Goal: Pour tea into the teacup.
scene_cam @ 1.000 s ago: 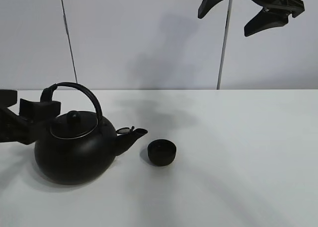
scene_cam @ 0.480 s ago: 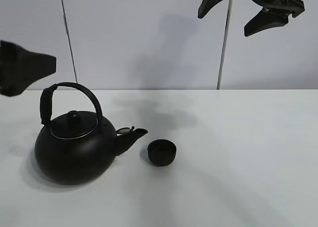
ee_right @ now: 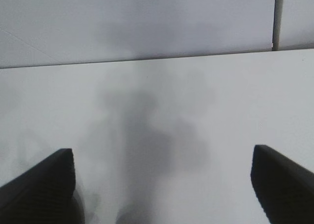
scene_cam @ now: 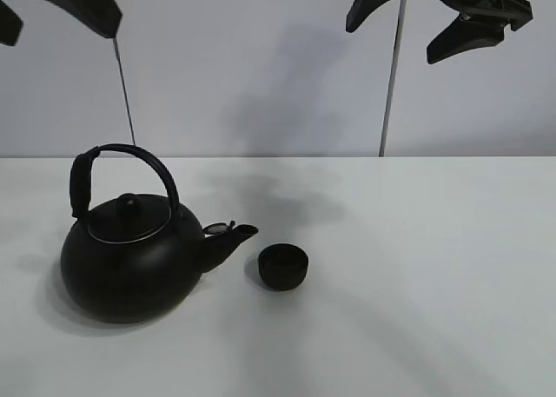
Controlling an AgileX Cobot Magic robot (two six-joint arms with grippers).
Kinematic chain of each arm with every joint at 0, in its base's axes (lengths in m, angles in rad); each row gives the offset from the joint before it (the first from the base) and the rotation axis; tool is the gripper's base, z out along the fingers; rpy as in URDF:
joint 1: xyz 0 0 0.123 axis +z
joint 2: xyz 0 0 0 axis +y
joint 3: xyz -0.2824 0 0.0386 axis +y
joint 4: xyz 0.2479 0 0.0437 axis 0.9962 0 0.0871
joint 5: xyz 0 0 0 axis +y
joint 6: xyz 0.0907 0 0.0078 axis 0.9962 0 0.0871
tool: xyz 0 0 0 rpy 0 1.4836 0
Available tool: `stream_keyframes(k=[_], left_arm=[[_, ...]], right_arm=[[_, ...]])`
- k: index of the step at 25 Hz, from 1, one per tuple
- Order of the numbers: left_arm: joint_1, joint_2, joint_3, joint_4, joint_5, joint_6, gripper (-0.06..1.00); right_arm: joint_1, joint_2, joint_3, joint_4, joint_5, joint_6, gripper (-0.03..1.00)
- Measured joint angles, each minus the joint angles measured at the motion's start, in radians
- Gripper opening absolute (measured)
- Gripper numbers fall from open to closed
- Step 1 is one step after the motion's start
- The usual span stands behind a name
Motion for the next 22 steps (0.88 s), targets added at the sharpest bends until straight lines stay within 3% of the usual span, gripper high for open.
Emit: stream_keyframes(k=[3, 6, 14, 19, 22], left_arm=[[0.0, 0.078, -0.118, -0.178, 0.147, 0.104, 0.66], [0.0, 0.16, -0.235, -0.249, 0.27, 0.124, 0.66], [0.0, 0.372, -0.489, -0.267, 0.411, 0.132, 0.66], [0.0, 0.388, -0.508, -0.268, 0.42, 0.132, 0.66], [0.0, 0.388, -0.508, -0.268, 0.422, 0.132, 0.66]], right_arm=[[0.0, 0.0, 0.0, 0.0, 0.0, 0.0, 0.67], [0.0, 0.0, 0.0, 0.0, 0.0, 0.0, 0.67], [0.0, 0.0, 0.0, 0.003, -0.012, 0.0, 0.67], [0.0, 0.0, 0.0, 0.02, 0.002, 0.0, 0.67], [0.0, 0.0, 0.0, 0.056, 0.076, 0.0, 0.67]])
